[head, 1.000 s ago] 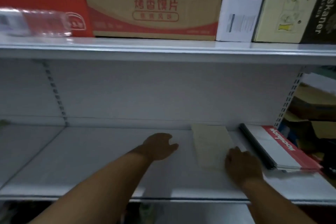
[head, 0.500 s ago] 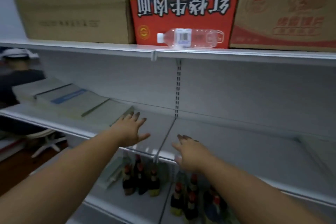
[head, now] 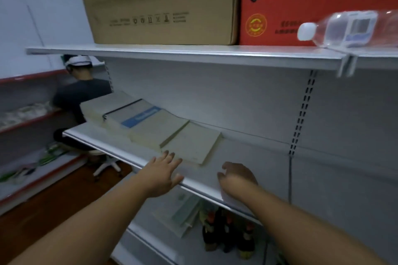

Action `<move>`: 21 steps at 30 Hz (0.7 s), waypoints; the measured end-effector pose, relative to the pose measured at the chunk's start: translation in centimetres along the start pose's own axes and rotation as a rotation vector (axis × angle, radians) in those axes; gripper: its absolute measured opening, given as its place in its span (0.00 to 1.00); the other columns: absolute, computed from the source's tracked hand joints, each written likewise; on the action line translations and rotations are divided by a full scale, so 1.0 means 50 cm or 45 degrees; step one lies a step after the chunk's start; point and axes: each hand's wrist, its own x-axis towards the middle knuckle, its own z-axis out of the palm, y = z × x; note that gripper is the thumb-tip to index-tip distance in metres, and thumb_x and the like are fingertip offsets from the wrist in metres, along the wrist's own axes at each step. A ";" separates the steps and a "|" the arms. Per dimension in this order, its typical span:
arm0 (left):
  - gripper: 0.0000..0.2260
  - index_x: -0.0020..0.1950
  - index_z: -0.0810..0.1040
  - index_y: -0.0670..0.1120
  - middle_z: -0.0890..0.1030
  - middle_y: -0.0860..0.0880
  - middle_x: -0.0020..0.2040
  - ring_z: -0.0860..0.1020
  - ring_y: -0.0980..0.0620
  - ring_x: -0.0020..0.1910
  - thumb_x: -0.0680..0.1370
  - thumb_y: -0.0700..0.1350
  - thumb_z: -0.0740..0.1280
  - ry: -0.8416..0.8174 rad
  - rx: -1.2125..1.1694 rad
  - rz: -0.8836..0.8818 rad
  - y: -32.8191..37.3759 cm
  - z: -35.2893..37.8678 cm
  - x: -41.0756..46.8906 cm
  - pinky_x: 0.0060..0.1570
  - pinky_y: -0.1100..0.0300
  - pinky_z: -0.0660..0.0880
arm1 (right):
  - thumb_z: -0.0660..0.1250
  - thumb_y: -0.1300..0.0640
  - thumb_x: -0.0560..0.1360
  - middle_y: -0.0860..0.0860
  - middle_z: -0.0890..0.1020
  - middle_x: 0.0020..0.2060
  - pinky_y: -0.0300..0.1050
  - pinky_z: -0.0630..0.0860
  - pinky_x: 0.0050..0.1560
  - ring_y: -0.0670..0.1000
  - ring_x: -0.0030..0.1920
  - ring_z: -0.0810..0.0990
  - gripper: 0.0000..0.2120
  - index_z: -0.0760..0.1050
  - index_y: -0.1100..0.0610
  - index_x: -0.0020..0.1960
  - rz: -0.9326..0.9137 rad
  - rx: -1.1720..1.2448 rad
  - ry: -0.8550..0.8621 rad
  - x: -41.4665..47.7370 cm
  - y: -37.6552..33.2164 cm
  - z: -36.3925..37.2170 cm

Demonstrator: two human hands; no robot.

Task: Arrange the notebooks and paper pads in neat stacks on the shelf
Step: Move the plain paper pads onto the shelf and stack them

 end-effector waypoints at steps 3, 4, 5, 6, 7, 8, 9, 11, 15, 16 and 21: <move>0.28 0.78 0.51 0.51 0.51 0.47 0.79 0.47 0.48 0.78 0.80 0.59 0.51 0.025 0.037 -0.032 -0.081 -0.036 0.020 0.75 0.52 0.48 | 0.54 0.41 0.77 0.57 0.77 0.61 0.44 0.74 0.55 0.57 0.59 0.77 0.27 0.71 0.60 0.64 0.081 0.214 0.020 0.098 -0.054 0.025; 0.28 0.77 0.52 0.51 0.52 0.47 0.78 0.48 0.49 0.77 0.80 0.59 0.52 0.059 0.024 -0.052 -0.103 -0.047 0.030 0.74 0.53 0.49 | 0.54 0.38 0.76 0.58 0.79 0.59 0.44 0.75 0.54 0.57 0.56 0.79 0.30 0.72 0.61 0.63 0.092 0.285 0.034 0.129 -0.069 0.037; 0.27 0.77 0.54 0.51 0.53 0.48 0.78 0.49 0.49 0.77 0.80 0.59 0.53 0.095 -0.001 -0.069 -0.122 -0.055 0.043 0.74 0.54 0.50 | 0.55 0.35 0.75 0.58 0.80 0.58 0.44 0.75 0.55 0.57 0.56 0.79 0.33 0.70 0.62 0.64 0.107 0.343 0.043 0.152 -0.083 0.045; 0.27 0.77 0.55 0.51 0.55 0.48 0.78 0.49 0.50 0.77 0.80 0.58 0.53 0.114 -0.029 -0.076 -0.136 -0.060 0.057 0.74 0.54 0.51 | 0.56 0.34 0.74 0.58 0.79 0.59 0.45 0.75 0.57 0.57 0.58 0.79 0.36 0.67 0.64 0.67 0.135 0.380 0.045 0.175 -0.093 0.052; 0.26 0.77 0.56 0.51 0.55 0.49 0.78 0.49 0.51 0.77 0.80 0.57 0.53 0.114 -0.049 -0.065 -0.146 -0.061 0.070 0.74 0.55 0.51 | 0.59 0.35 0.73 0.58 0.78 0.60 0.46 0.75 0.58 0.57 0.59 0.78 0.38 0.65 0.64 0.68 0.171 0.407 0.046 0.193 -0.099 0.059; 0.25 0.76 0.57 0.51 0.56 0.49 0.78 0.49 0.51 0.77 0.81 0.57 0.53 0.107 -0.050 -0.035 -0.151 -0.060 0.083 0.74 0.56 0.51 | 0.63 0.37 0.72 0.58 0.77 0.61 0.46 0.75 0.58 0.57 0.59 0.78 0.38 0.63 0.64 0.68 0.203 0.449 0.053 0.207 -0.103 0.064; 0.24 0.76 0.58 0.50 0.56 0.49 0.78 0.48 0.51 0.77 0.81 0.55 0.53 0.099 -0.037 0.012 -0.153 -0.058 0.097 0.74 0.56 0.50 | 0.66 0.39 0.70 0.58 0.76 0.62 0.46 0.75 0.58 0.57 0.60 0.77 0.37 0.62 0.63 0.68 0.241 0.509 0.059 0.219 -0.102 0.068; 0.23 0.76 0.59 0.48 0.57 0.49 0.78 0.48 0.52 0.77 0.82 0.54 0.52 0.077 0.001 0.115 -0.160 -0.063 0.130 0.74 0.58 0.50 | 0.72 0.46 0.68 0.58 0.76 0.62 0.48 0.76 0.57 0.58 0.60 0.77 0.36 0.63 0.63 0.67 0.324 0.634 0.088 0.236 -0.096 0.070; 0.16 0.67 0.73 0.49 0.76 0.46 0.65 0.74 0.47 0.64 0.81 0.50 0.55 0.148 -0.388 0.029 -0.174 -0.090 0.205 0.64 0.56 0.71 | 0.71 0.64 0.71 0.63 0.80 0.47 0.51 0.79 0.39 0.61 0.44 0.80 0.18 0.74 0.68 0.59 0.537 1.253 -0.053 0.218 -0.067 0.045; 0.15 0.62 0.77 0.47 0.81 0.46 0.56 0.80 0.48 0.53 0.81 0.49 0.57 0.204 -0.636 -0.038 -0.179 -0.092 0.221 0.55 0.56 0.77 | 0.68 0.66 0.73 0.62 0.80 0.44 0.47 0.75 0.34 0.60 0.40 0.78 0.15 0.74 0.68 0.59 0.522 1.326 -0.063 0.203 -0.059 0.038; 0.20 0.57 0.77 0.39 0.83 0.42 0.43 0.82 0.45 0.38 0.80 0.56 0.59 -0.422 -1.717 -0.208 -0.199 -0.088 0.251 0.41 0.54 0.81 | 0.64 0.65 0.76 0.56 0.80 0.46 0.36 0.71 0.23 0.54 0.36 0.77 0.11 0.72 0.55 0.57 0.323 1.536 0.130 0.132 -0.106 0.022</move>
